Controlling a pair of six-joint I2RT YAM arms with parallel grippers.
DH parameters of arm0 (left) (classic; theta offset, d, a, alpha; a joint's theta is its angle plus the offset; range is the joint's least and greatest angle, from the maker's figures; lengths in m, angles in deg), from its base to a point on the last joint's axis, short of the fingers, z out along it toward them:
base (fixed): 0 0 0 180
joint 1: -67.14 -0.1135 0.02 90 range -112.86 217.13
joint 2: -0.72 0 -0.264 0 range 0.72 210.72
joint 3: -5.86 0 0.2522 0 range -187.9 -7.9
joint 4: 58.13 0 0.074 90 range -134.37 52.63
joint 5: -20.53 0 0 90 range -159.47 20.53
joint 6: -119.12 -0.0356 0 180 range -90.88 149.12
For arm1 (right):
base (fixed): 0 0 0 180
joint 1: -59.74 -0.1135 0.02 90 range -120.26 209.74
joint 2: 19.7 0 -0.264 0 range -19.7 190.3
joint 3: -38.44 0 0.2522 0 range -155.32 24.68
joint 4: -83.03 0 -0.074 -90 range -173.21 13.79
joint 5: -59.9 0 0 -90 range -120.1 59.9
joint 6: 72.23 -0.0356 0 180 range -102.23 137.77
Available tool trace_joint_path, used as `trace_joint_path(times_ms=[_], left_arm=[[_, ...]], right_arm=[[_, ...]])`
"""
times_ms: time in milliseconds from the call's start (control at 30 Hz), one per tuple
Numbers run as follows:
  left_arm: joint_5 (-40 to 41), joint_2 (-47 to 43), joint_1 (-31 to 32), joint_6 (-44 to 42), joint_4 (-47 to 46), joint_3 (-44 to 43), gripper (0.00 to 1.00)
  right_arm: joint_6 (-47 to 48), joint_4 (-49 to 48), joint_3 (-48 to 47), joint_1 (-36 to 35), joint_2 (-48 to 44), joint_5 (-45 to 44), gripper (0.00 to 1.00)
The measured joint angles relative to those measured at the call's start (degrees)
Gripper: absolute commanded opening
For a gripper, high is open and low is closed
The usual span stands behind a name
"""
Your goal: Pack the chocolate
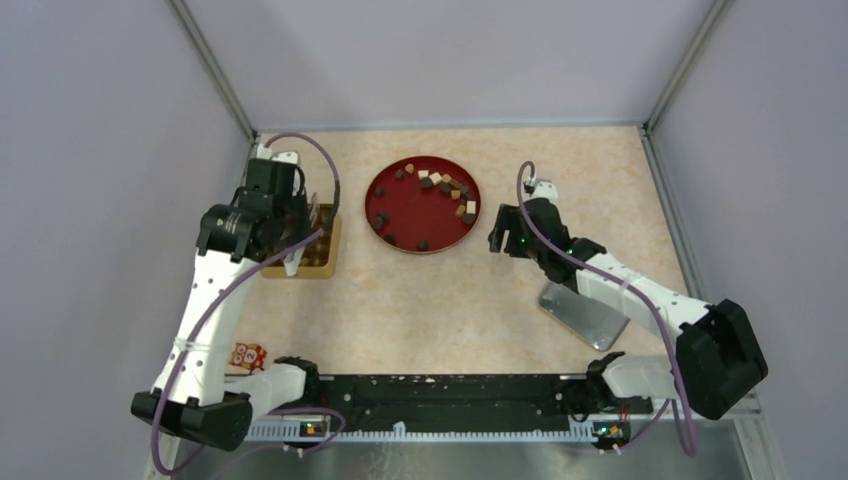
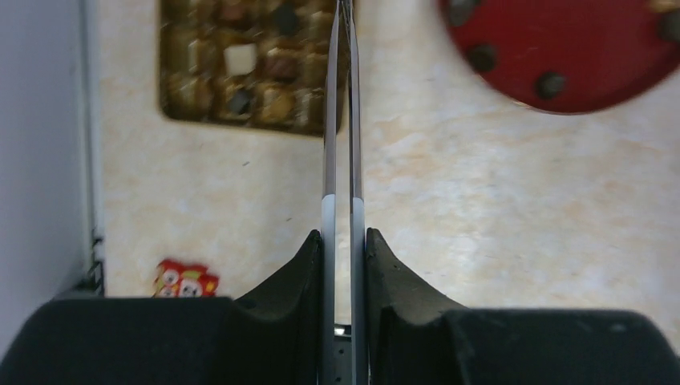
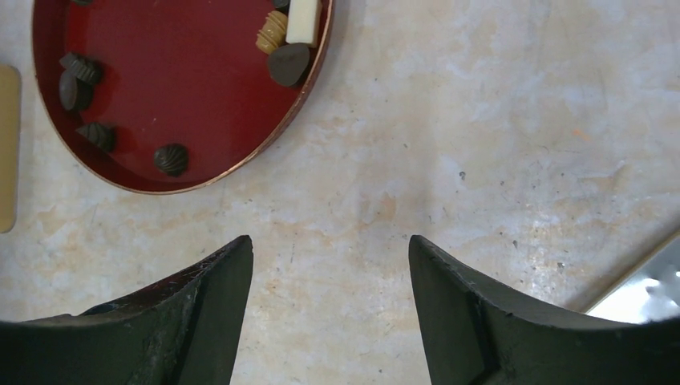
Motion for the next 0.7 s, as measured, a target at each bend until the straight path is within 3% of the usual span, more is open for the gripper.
trace_joint_path(times_ms=[200, 367, 567, 700], left_arm=[[-16.85, -1.81, 4.37, -2.56, -11.17, 1.77, 0.08], [-21.0, 1.42, 18.29, -2.23, -22.53, 4.44, 0.08], [-22.23, 12.48, 31.89, -1.33, -38.84, 9.7, 0.05], [-21.18, 20.46, 36.41, -0.96, -47.1, 11.91, 0.05]], right_arm=[[0.98, 4.46, -2.67, -0.52, -1.01, -6.84, 0.75], [0.7, 8.98, -3.96, 3.1, -6.25, -11.39, 0.74], [-2.34, 14.56, -3.72, 24.46, -10.8, -7.56, 0.73], [-2.62, 17.05, -2.25, 30.12, -12.68, -4.83, 0.71]])
